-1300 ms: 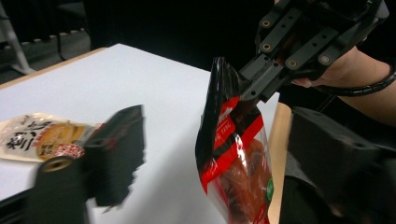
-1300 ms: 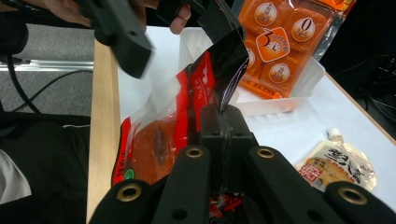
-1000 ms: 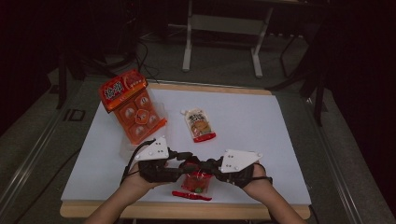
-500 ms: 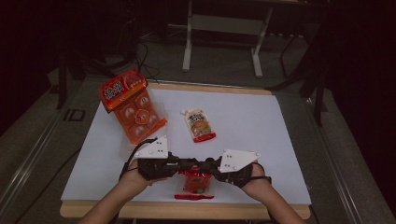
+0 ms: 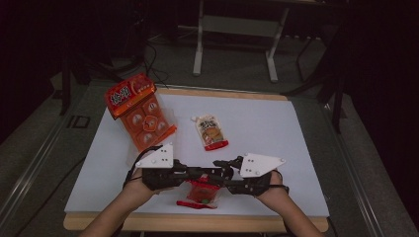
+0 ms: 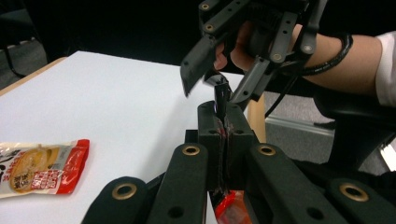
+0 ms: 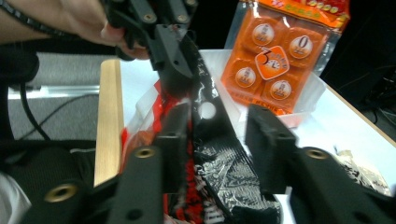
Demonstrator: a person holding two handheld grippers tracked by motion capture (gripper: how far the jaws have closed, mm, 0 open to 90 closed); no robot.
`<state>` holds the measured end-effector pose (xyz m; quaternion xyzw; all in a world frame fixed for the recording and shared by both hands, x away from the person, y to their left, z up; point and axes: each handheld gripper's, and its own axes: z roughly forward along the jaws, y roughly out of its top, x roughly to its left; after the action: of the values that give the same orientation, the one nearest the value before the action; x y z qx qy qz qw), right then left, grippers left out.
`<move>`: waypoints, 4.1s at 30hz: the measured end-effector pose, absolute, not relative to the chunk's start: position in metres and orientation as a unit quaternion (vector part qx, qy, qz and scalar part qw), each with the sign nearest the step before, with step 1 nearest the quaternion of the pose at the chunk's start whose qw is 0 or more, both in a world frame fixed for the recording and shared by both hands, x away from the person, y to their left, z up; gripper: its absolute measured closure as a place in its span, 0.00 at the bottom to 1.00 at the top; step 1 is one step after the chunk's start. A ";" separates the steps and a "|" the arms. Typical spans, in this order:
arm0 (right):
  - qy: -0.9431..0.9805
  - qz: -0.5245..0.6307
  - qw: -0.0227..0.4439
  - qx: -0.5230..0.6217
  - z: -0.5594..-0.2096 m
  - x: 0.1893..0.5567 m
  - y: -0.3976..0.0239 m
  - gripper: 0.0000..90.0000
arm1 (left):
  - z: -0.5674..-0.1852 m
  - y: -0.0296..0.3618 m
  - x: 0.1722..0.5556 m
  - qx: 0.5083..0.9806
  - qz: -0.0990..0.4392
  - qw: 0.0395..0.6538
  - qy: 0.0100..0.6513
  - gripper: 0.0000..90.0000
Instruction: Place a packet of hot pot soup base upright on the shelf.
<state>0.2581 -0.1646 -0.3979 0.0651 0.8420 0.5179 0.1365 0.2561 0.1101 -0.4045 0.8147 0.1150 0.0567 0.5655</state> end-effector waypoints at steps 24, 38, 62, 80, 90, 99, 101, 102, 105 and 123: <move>0.789 0.588 0.125 0.125 -0.384 0.272 -0.206 0.12 | -0.376 0.157 0.260 0.768 0.156 0.607 0.133 0.98; 0.789 0.583 0.143 0.132 -0.392 0.279 -0.212 0.13 | -0.377 0.203 0.276 0.756 0.215 0.598 0.157 0.98; 0.792 0.580 0.124 0.146 -0.403 0.286 -0.215 0.15 | -0.418 0.256 0.311 0.736 0.247 0.607 0.173 0.98; 0.792 0.581 0.114 0.147 -0.407 0.287 -0.215 0.15 | -0.438 0.256 0.322 0.756 0.251 0.580 0.170 0.97; 0.793 0.580 0.109 0.148 -0.408 0.287 -0.215 0.15 | -0.461 0.262 0.322 0.744 0.237 0.594 0.194 0.97; 0.792 0.582 0.107 0.149 -0.407 0.287 -0.215 0.15 | -0.475 0.266 0.320 0.741 0.223 0.599 0.206 0.96; 0.793 0.581 0.109 0.149 -0.407 0.287 -0.215 0.15 | -0.480 0.268 0.320 0.741 0.221 0.597 0.212 0.96; 0.792 0.582 0.107 0.149 -0.407 0.287 -0.215 0.15 | -0.481 0.269 0.320 0.738 0.221 0.602 0.211 0.96; 0.793 0.580 0.109 0.151 -0.407 0.287 -0.215 0.15 | -0.483 0.271 0.320 0.738 0.220 0.603 0.209 0.96; 0.791 0.581 0.112 0.153 -0.406 0.288 -0.218 0.16 | -0.463 0.271 0.316 0.733 0.202 0.591 0.269 0.61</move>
<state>0.2876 -0.2176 -0.4056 0.1534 0.7912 0.5813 0.1122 0.3156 0.2707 -0.4634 0.7331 0.2694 0.2016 0.5911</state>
